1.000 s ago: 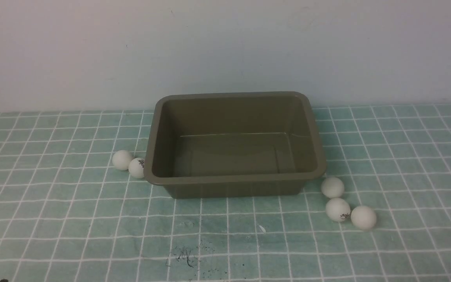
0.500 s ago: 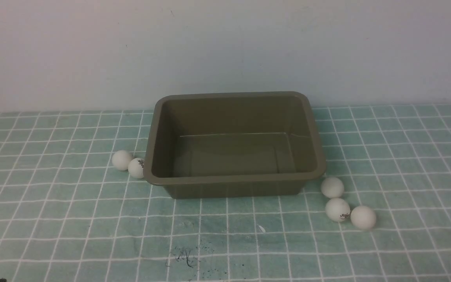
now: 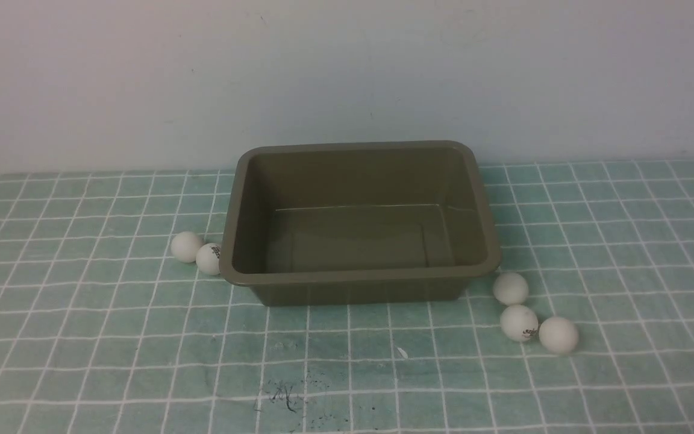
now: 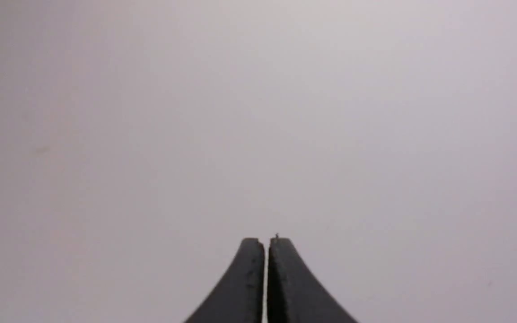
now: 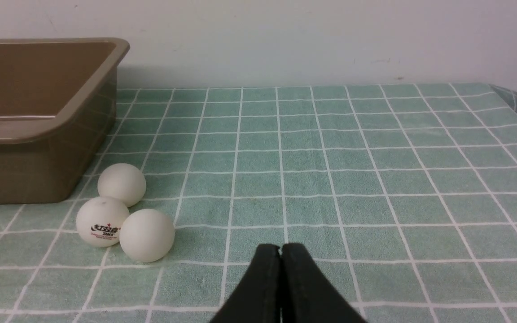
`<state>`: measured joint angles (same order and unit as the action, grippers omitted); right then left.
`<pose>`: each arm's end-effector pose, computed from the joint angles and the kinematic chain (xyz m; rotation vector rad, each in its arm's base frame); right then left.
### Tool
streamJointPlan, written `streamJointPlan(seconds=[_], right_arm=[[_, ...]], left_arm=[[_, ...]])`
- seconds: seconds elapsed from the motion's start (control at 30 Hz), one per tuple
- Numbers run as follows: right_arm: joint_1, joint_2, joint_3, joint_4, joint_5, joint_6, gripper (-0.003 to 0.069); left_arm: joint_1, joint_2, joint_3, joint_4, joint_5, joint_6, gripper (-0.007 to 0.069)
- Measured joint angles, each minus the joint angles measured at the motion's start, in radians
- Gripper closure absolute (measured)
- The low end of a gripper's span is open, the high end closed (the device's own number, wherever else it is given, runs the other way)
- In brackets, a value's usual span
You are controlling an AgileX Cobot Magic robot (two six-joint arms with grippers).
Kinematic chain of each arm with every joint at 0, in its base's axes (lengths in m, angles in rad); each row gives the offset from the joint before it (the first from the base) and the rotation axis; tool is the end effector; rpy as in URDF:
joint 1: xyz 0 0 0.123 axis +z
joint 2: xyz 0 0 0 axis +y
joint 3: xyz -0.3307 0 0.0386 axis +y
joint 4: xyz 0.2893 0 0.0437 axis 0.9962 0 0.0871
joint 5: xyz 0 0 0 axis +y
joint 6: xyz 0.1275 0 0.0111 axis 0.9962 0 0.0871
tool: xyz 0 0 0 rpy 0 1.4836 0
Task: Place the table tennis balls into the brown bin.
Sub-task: 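Reach for and grasp a ping pong ball on the table beside the basket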
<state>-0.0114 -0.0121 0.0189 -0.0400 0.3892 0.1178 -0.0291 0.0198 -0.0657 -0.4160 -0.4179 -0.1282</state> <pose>0.0803 -0.0029 0.1604 0.0970 1.8769 0.0334 0.0674 0.0190 0.2876 -0.3987 0.9905 -0.4026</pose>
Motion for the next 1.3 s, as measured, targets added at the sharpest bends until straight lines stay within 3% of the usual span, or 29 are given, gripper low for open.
streamJointPlan(seconds=[0.07,0.2,0.3,0.33,0.37,0.43,0.63,0.7,0.97,1.07,1.17,1.3], right_arm=[[0.000,0.000,0.000,0.000,0.000,0.000,0.0673],[0.003,0.000,0.008,0.092,-0.063,0.044,0.0673],[0.010,0.000,0.009,0.308,-0.200,0.163,0.0673],[0.010,0.000,0.009,0.321,-0.208,0.163,0.0673],[0.011,0.000,0.009,0.451,-0.271,0.219,0.0673],[0.011,0.000,0.009,0.523,-0.300,0.239,0.0673],[0.011,0.000,0.009,0.591,-0.326,0.241,0.0673],[0.024,0.000,-0.035,0.559,-0.176,0.241,0.0673],[0.038,0.231,-0.374,0.296,0.269,0.194,0.0673],[0.038,0.293,-0.436,0.271,0.320,0.151,0.0673],[0.039,0.354,-0.483,0.266,0.351,0.107,0.0673],[0.039,0.367,-0.487,0.272,0.366,0.099,0.0673]], left_arm=[[0.000,0.072,-0.102,0.017,0.082,-0.010,0.0629],[0.000,0.315,-0.383,0.093,0.472,-0.014,0.0629],[0.000,0.601,-0.619,0.145,0.866,0.029,0.0629],[0.000,0.638,-0.640,0.148,0.926,0.043,0.0629],[0.000,0.784,-0.711,0.160,1.038,0.081,0.0629],[0.000,0.944,-0.770,0.166,1.135,0.137,0.0629],[0.000,1.395,-0.945,0.162,1.199,0.237,0.0629],[0.000,1.602,-1.086,0.160,1.253,0.244,0.0629],[0.000,1.863,-1.386,0.199,1.328,0.246,0.0629],[0.000,1.917,-1.443,0.204,1.346,0.258,0.0625],[0.000,2.017,-1.537,0.210,1.380,0.297,0.0564],[0.000,2.107,-1.630,0.216,1.398,0.308,0.0414]])
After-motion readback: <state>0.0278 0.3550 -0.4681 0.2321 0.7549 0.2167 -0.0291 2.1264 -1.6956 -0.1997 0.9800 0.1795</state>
